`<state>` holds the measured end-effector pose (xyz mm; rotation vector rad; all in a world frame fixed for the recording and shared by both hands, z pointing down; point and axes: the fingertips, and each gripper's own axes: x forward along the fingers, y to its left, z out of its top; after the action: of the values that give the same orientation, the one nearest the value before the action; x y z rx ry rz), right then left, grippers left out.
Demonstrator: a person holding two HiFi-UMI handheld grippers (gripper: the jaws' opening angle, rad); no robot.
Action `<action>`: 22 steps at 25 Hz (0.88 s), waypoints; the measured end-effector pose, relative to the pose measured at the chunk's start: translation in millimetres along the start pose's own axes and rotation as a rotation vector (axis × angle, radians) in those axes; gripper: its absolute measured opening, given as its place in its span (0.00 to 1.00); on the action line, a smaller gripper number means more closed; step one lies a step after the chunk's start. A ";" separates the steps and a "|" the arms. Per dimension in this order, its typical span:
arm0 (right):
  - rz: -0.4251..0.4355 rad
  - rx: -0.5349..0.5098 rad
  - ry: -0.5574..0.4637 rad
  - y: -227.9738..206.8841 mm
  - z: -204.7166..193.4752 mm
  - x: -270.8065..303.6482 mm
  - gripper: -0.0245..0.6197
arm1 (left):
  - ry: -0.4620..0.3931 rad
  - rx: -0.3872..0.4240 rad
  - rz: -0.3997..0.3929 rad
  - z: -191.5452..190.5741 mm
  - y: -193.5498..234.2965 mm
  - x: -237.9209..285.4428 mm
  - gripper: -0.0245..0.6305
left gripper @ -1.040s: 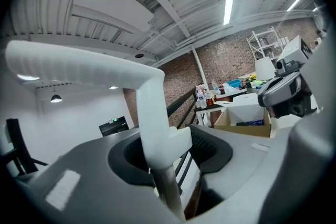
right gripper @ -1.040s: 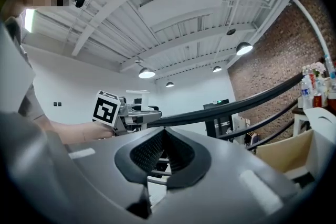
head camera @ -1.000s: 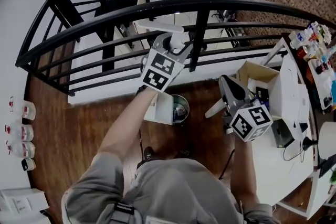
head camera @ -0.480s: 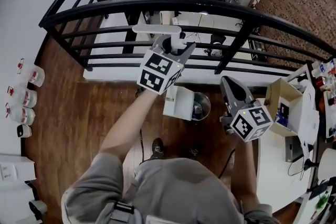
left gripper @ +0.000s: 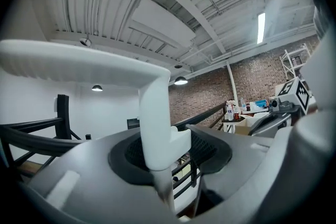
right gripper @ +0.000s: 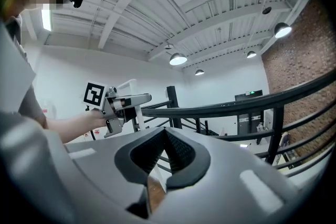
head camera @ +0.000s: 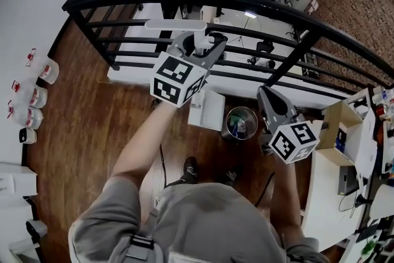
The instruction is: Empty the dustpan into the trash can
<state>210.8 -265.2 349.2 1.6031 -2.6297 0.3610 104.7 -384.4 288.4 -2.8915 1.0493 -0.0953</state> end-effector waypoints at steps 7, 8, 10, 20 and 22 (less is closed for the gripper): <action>0.019 0.015 0.065 22.4 -28.6 22.9 0.04 | 0.063 -0.044 0.062 -62.3 40.4 -17.3 0.31; 0.017 0.021 0.074 22.5 -33.5 25.3 0.04 | 0.074 -0.048 0.071 -75.0 43.4 -18.7 0.31; 0.017 0.038 0.093 23.9 -44.9 30.4 0.04 | 0.090 -0.056 0.088 -101.3 49.0 -22.4 0.31; 0.038 0.091 0.196 38.3 -97.1 61.2 0.04 | 0.156 -0.108 0.135 -225.5 66.4 -50.2 0.31; 0.037 0.095 0.213 39.1 -105.0 66.4 0.04 | 0.157 -0.117 0.132 -246.5 66.5 -51.7 0.31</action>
<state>136.5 -283.0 454.6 1.4507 -2.5189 0.6294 3.0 -411.7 526.6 -2.9470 1.3115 -0.2663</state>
